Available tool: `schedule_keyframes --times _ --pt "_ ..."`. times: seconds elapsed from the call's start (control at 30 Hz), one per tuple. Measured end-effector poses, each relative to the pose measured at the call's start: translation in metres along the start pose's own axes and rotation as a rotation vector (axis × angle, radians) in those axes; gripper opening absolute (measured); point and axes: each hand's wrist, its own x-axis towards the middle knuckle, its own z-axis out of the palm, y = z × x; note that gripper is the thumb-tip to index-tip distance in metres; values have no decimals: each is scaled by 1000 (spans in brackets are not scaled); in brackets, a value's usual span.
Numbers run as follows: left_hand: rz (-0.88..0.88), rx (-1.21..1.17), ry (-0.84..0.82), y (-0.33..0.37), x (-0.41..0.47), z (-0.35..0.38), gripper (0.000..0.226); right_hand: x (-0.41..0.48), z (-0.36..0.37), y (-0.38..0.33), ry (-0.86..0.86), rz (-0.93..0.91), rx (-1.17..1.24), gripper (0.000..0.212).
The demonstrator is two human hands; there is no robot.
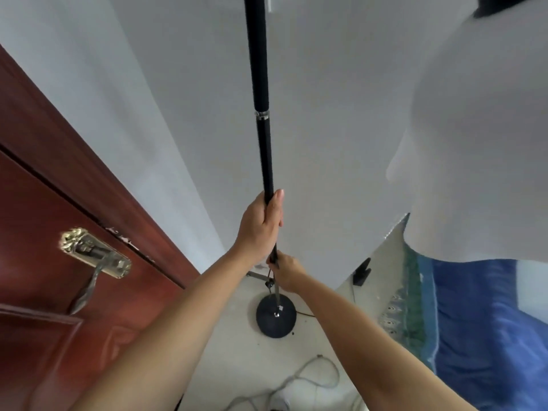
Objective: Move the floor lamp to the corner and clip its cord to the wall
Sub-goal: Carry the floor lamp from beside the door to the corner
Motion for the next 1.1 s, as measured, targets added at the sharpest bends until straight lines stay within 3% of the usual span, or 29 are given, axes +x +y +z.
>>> schedule_keyframes --times 0.3,0.57,0.67,0.73,1.1 --pt "165 -50 -116 72 -13 55 42 -54 -54 22 43 -35 28 22" --pt "378 -130 -150 158 -19 93 42 -123 -103 15 187 -57 470 13" --pt "478 -163 -180 189 -28 106 44 -150 -118 20 227 -56 518 38" --pt "529 -172 -207 206 -36 117 47 -164 -122 29 272 -50 515 41" --pt "572 -244 -443 236 -123 188 57 -239 -136 108 490 146 586 47"
